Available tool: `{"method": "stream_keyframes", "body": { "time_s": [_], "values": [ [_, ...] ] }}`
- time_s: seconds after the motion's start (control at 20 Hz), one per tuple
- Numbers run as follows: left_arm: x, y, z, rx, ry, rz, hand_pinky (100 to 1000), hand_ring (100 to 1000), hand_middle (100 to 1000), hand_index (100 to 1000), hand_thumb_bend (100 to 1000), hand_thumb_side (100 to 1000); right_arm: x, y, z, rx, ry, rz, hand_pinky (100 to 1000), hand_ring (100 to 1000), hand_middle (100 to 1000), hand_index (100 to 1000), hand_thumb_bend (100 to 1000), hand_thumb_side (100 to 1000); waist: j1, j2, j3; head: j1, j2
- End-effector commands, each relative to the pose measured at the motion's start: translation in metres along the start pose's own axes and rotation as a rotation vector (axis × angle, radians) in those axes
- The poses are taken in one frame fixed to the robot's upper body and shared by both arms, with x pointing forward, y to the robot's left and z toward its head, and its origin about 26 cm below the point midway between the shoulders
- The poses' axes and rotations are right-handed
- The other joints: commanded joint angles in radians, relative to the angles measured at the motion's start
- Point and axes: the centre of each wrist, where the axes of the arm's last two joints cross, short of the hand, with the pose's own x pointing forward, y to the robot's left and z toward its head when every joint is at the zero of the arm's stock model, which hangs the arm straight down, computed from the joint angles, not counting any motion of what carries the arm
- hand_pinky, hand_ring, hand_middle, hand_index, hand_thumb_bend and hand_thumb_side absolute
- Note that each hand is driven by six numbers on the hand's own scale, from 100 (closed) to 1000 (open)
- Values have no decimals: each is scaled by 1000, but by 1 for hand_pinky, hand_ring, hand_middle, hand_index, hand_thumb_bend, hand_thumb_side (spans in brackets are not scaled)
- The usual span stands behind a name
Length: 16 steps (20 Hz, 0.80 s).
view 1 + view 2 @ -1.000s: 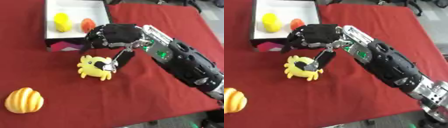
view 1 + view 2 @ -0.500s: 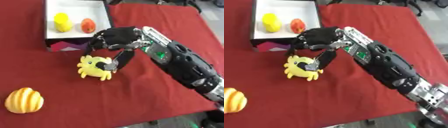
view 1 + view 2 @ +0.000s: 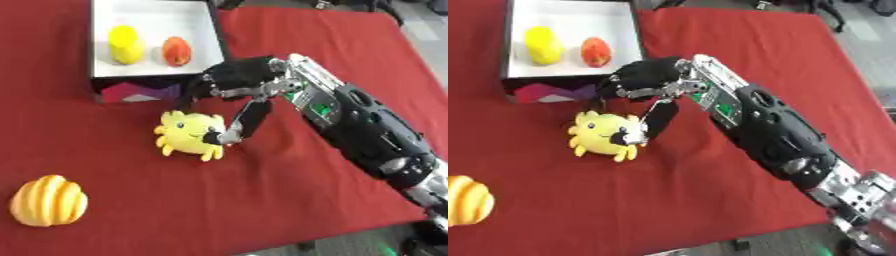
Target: Pick up objects on the table and place them in the box.
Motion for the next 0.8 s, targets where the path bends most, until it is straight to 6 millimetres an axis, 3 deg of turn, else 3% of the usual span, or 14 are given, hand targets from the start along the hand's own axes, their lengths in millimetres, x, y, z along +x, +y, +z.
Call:
{"method": "stream_keyframes", "body": {
  "time_s": [0.05, 0.3, 0.8],
  "values": [
    [6, 2, -5, -29, -20, -22, 849, 871, 768, 813, 100, 613, -4, -8, 6, 2, 13, 37, 805, 822, 700, 919, 315, 703, 7, -31, -1, -3, -1],
    [6, 2, -5, -37, -20, -22, 850, 872, 769, 812, 100, 613, -4, -5, 3, 4, 21, 62, 805, 820, 698, 920, 355, 702, 6, -30, 3, -7, -1],
    [5, -1, -5, -53, -18, -17, 851, 873, 769, 810, 100, 612, -5, 5, -11, 1, 32, 93, 776, 785, 626, 859, 434, 595, 4, -25, 11, -10, -1]
  ]
}}
